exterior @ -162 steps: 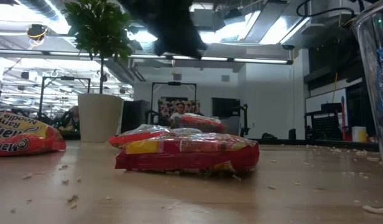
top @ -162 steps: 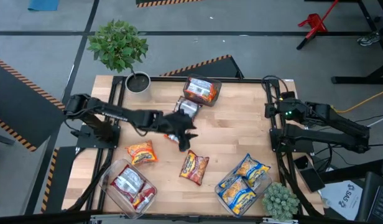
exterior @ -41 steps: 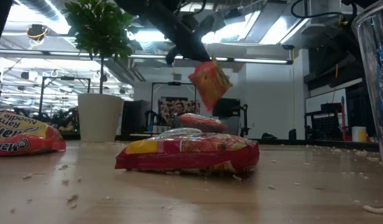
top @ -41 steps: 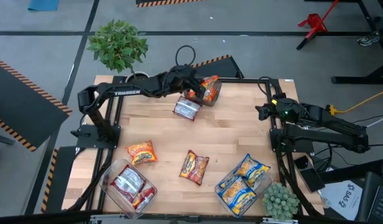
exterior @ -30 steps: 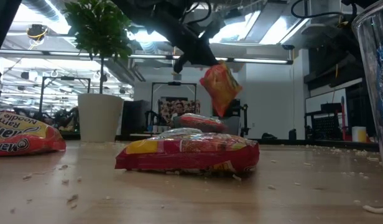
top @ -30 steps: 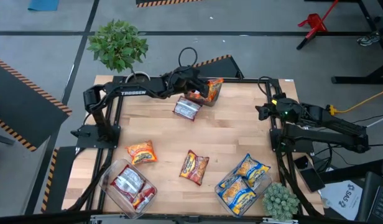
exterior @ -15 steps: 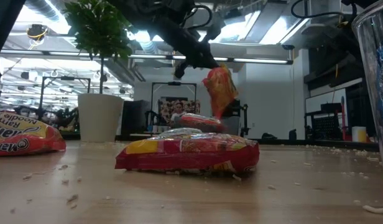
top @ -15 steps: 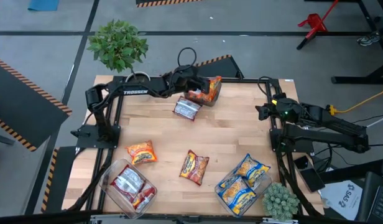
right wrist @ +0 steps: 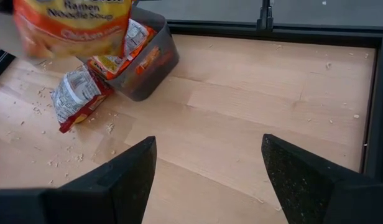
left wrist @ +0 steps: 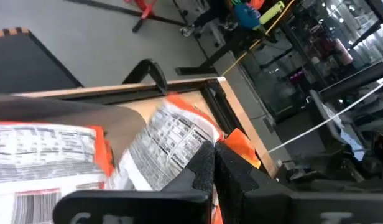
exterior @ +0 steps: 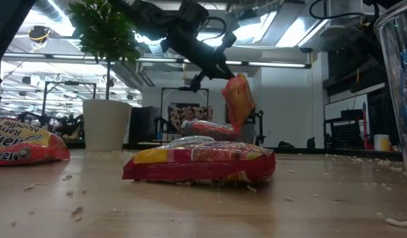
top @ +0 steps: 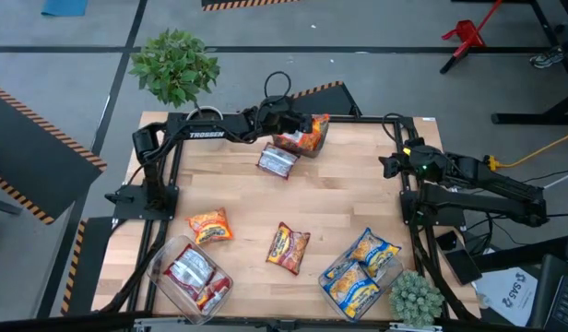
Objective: Sort Maruchan noodles
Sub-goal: Put the orange noodle pack into the black bin
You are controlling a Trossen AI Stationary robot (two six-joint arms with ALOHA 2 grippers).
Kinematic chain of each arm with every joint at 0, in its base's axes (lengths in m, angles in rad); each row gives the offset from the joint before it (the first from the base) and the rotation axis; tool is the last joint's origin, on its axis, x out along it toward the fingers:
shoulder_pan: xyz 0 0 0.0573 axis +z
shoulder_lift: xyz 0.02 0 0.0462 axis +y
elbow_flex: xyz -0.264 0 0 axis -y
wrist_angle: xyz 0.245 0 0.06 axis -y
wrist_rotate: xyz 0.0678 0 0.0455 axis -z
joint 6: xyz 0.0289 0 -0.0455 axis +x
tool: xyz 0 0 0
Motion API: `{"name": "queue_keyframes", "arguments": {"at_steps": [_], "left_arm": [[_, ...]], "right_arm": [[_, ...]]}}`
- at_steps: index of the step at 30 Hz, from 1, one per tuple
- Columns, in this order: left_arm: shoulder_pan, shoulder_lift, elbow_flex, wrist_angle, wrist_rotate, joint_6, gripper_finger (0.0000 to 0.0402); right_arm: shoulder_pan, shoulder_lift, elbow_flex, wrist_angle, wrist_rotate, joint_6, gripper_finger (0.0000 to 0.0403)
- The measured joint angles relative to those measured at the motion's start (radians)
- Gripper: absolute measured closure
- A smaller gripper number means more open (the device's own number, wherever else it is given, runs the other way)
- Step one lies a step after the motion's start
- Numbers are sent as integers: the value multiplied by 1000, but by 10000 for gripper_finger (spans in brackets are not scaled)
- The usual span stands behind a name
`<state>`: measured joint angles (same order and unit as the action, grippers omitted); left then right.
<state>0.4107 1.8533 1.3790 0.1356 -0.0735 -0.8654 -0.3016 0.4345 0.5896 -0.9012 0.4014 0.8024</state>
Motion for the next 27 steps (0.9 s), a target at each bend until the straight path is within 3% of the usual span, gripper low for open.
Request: {"name": "queue_keyframes", "arguments": {"at_steps": [27], "left_arm": [[6,34,-1,23,45,-386,401]], "right_arm": [[0,0,0,-16,10,-27,123]]}}
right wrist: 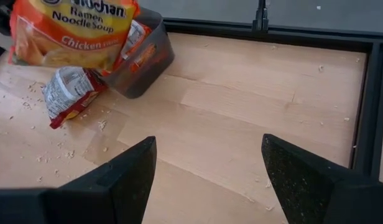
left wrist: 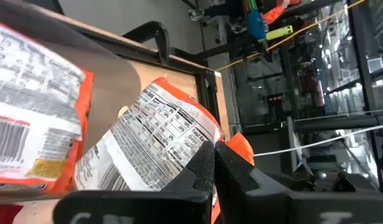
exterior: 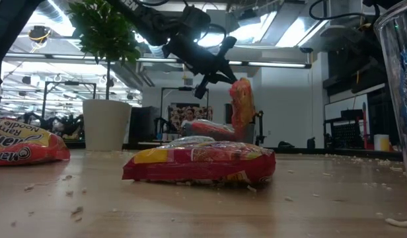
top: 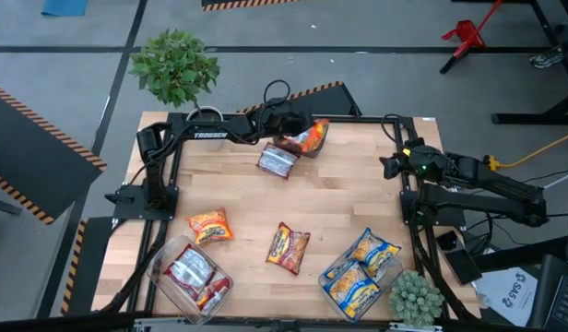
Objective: Sort Maruchan noodles
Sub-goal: Put the orange noodle pack into the black bin
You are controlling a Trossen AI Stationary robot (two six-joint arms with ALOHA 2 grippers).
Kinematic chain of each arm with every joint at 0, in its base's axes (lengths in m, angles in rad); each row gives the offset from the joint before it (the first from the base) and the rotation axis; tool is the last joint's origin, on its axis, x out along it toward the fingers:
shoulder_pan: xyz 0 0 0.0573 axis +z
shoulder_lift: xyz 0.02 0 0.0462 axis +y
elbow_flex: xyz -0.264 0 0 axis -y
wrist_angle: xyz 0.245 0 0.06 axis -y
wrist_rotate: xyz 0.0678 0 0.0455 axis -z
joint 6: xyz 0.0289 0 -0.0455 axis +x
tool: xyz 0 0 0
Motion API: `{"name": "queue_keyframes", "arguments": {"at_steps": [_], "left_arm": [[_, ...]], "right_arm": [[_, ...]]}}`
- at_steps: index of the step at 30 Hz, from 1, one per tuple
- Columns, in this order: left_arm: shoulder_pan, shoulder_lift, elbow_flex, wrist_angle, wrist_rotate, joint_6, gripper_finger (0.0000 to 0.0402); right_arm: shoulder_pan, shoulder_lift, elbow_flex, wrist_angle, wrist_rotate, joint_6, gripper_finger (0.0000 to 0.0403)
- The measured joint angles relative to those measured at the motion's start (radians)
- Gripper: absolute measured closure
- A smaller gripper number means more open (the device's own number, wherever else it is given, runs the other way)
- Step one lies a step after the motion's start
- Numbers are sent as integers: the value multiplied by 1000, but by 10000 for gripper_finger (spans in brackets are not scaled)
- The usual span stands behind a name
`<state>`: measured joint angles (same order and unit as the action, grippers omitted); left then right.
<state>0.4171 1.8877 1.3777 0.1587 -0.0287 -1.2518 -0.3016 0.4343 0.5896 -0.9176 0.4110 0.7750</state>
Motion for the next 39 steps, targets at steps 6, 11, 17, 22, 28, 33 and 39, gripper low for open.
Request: {"name": "queue_keyframes", "arguments": {"at_steps": [6,11,17,22,28,33,39], "left_arm": [[0,11,0,-22,-1,-15,401],[0,53,0,2,15,-62,401],[7,76,0,27,11,-76,401],[24,77,0,10,-42,-48,400],[40,77,0,37,-24,82,352],[44,77,0,39,-57,195,308],[68,77,0,107,52,253,292]], "right_arm": [[0,0,0,0,8,-7,123],[0,0,0,0,8,-17,123],[0,0,0,0,8,-21,123],[0,0,0,0,8,-21,123],[0,0,0,0,21,-25,123],[0,0,0,-1,40,-48,123],[0,0,0,0,36,-50,123]]}}
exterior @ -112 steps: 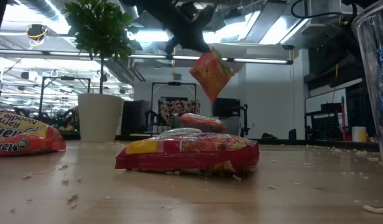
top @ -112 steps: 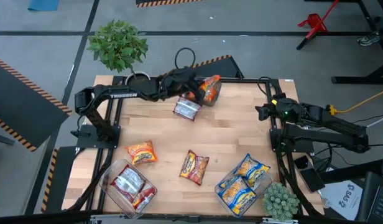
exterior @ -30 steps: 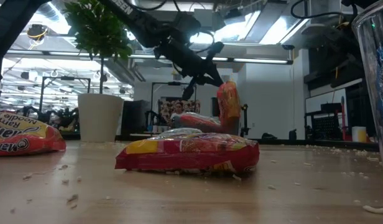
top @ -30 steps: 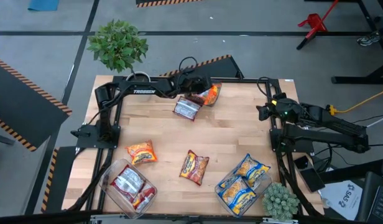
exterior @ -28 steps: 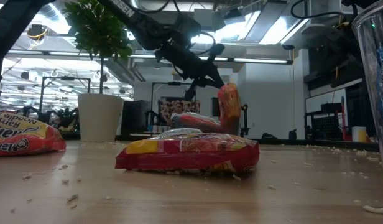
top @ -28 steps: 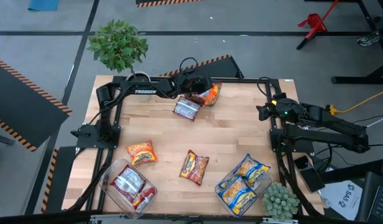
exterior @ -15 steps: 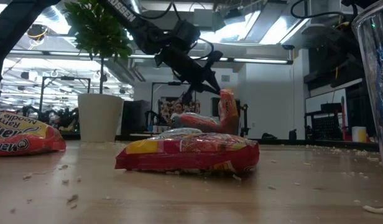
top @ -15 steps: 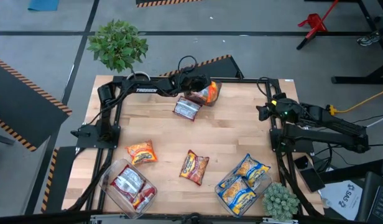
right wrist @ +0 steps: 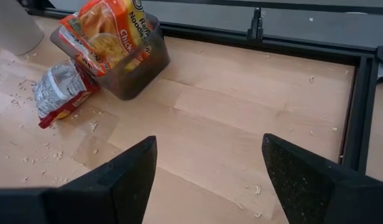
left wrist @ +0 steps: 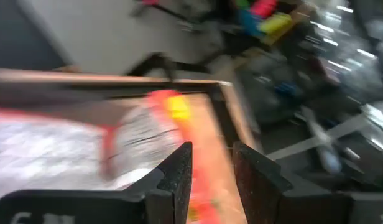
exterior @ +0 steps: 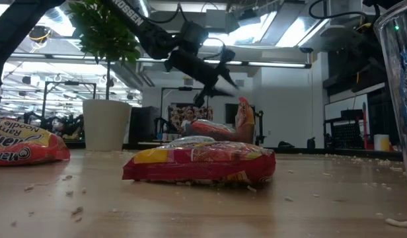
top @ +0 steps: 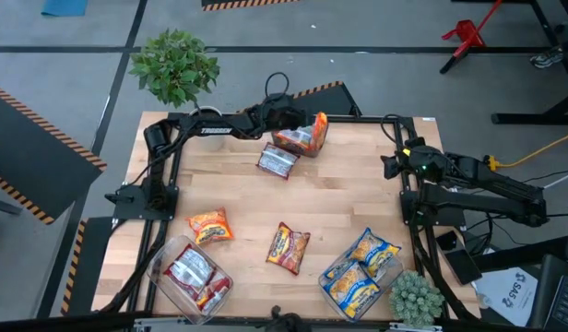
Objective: Sort Maruchan noodles
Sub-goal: Put the orange noodle pack into the black bin
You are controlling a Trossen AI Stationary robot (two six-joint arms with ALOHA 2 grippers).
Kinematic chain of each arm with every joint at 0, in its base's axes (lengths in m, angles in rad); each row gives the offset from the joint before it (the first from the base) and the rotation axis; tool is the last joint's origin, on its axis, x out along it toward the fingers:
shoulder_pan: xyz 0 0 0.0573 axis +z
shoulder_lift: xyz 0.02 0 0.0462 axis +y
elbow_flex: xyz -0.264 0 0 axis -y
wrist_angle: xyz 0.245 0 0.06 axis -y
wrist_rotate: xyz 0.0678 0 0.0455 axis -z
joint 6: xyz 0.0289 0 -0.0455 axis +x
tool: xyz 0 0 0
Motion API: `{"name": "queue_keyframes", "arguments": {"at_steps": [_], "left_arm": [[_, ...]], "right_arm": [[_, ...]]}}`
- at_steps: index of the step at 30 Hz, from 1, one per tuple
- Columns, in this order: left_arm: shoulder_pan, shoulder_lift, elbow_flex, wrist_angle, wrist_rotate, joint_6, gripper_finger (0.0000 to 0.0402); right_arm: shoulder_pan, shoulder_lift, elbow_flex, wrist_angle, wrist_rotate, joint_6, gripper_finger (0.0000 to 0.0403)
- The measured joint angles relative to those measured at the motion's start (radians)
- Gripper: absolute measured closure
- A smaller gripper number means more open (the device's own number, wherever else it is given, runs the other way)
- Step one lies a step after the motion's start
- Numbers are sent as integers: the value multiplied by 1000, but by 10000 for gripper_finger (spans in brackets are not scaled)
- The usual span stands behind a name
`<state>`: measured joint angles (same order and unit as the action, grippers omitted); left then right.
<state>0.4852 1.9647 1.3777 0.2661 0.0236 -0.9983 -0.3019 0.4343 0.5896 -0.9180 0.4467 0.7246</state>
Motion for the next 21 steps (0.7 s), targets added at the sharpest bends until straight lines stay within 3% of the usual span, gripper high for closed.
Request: {"name": "queue_keyframes", "arguments": {"at_steps": [6,14,21], "left_arm": [[8,-19,0,220,267,54,293],[-50,-141,0,248,361,196,294],[-194,-265,1,234,481,246,294]], "right_arm": [[0,0,0,0,-11,-6,123],[0,0,0,1,-12,-18,123],[0,0,0,2,-12,-18,123]]}}
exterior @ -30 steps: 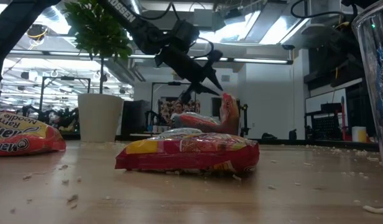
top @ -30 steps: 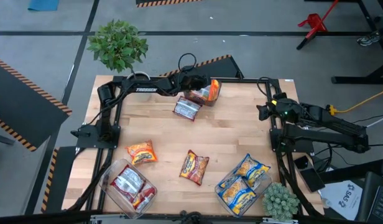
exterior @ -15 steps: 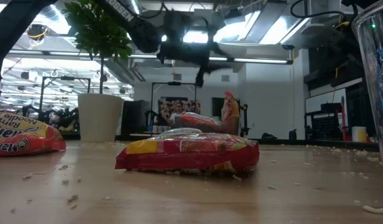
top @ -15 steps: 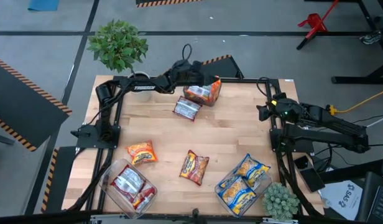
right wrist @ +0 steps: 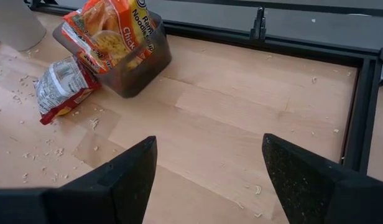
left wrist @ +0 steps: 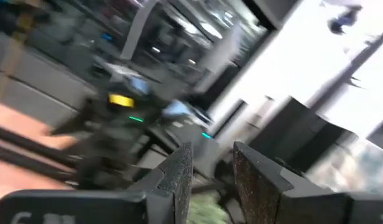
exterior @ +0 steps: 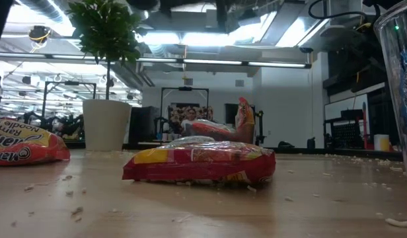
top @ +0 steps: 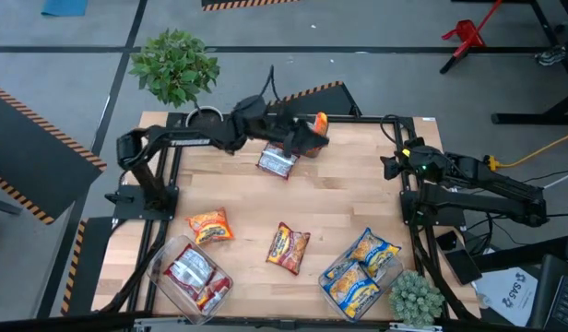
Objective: Sort Maruchan noodles
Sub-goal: Put the orange noodle pack into the black bin
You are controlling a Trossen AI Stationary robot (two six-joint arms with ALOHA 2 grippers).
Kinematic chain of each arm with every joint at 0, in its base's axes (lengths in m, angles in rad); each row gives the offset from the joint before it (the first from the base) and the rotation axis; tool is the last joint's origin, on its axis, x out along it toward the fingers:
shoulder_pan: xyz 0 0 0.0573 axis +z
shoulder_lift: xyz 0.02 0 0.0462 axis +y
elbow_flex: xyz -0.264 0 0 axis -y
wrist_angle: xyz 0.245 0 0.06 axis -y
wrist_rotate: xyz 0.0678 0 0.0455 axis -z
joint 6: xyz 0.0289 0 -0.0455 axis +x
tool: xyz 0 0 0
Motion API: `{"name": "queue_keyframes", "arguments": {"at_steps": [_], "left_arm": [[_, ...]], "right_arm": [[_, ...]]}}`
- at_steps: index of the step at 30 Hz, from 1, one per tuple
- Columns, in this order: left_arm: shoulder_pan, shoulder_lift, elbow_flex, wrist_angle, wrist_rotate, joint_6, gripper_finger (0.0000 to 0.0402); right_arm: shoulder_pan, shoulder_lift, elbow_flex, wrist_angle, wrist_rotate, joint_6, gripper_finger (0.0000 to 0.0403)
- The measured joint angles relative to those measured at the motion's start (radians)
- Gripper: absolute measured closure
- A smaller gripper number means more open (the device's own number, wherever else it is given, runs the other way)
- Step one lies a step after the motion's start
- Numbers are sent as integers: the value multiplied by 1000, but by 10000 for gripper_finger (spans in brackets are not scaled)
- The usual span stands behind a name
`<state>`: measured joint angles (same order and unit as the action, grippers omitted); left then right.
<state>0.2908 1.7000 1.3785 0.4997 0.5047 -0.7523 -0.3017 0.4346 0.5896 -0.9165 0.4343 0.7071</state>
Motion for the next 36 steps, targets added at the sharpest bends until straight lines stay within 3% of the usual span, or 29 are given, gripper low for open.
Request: {"name": "queue_keyframes", "arguments": {"at_steps": [3,6,9,14,19,26,29,36], "left_arm": [[-80,-52,1,-44,10,14,294],[-163,-112,0,-211,-14,47,294],[-255,-183,-1,-448,-101,109,294],[-409,-272,0,-781,-366,107,294],[-566,-313,0,-1126,-657,-69,294],[-733,-308,-12,-1474,-889,-305,294],[-743,-308,-50,-1594,-862,-369,294],[-724,-310,-196,-1628,-714,-339,274]], "right_arm": [[0,0,0,1,0,0,123],[0,0,0,0,0,0,123],[0,0,0,1,0,0,123],[0,0,0,4,0,-1,123],[0,0,0,4,-1,-1,123],[0,0,0,4,3,-1,123],[0,0,0,4,13,0,123],[0,0,0,3,18,2,123]]}}
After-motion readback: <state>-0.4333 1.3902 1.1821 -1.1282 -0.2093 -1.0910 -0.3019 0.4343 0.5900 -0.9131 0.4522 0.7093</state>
